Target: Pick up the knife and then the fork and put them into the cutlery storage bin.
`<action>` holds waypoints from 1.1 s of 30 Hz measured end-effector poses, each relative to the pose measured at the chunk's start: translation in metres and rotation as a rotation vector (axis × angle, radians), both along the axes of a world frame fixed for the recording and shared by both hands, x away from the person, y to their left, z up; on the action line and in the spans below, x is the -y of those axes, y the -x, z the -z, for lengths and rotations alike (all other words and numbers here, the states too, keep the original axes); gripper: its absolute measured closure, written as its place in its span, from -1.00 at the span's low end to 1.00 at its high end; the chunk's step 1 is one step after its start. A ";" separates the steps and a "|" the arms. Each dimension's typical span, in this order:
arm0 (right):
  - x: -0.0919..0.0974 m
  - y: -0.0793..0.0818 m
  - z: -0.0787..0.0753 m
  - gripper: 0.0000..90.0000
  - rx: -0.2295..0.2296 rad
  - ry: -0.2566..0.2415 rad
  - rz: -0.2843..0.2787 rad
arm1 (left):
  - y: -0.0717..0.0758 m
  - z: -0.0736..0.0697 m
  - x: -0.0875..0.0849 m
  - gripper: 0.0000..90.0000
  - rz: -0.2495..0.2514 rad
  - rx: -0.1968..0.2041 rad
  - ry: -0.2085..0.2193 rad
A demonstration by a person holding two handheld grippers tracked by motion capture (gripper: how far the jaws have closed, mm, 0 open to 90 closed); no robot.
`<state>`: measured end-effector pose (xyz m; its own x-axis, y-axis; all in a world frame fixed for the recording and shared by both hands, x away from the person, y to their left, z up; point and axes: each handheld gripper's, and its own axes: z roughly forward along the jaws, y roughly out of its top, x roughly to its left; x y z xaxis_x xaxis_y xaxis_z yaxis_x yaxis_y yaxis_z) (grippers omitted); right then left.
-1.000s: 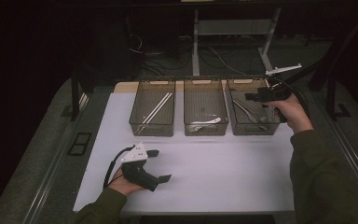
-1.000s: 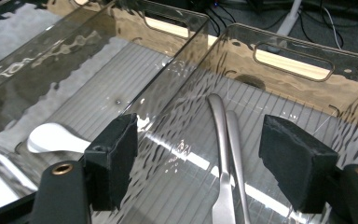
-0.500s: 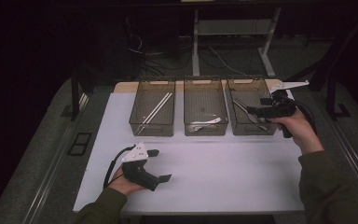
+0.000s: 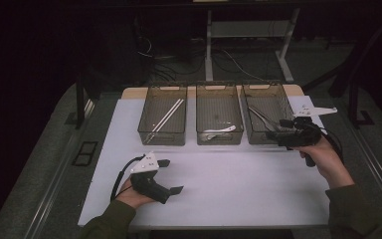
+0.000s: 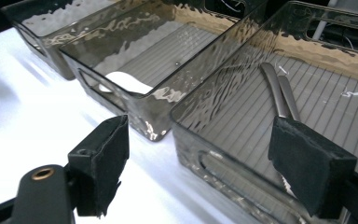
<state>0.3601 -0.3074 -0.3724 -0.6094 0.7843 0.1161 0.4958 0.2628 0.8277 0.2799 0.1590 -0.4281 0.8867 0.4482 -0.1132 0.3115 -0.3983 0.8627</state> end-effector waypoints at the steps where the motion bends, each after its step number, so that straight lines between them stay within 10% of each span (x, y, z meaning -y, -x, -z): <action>1: 0.000 0.003 0.001 -0.55 0.005 -0.007 -0.001 | 0.000 0.000 0.000 -1.00 -0.001 -0.001 0.000; 33: -0.002 0.068 0.041 -0.62 0.043 -0.057 -0.082 | 0.002 -0.001 -0.002 -1.00 -0.003 0.000 -0.003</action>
<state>0.2917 -0.3056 -0.4133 -0.6769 0.7242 0.1318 0.4383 0.2527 0.8626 0.2778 0.1612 -0.4273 0.8854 0.4512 -0.1118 0.3128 -0.4003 0.8614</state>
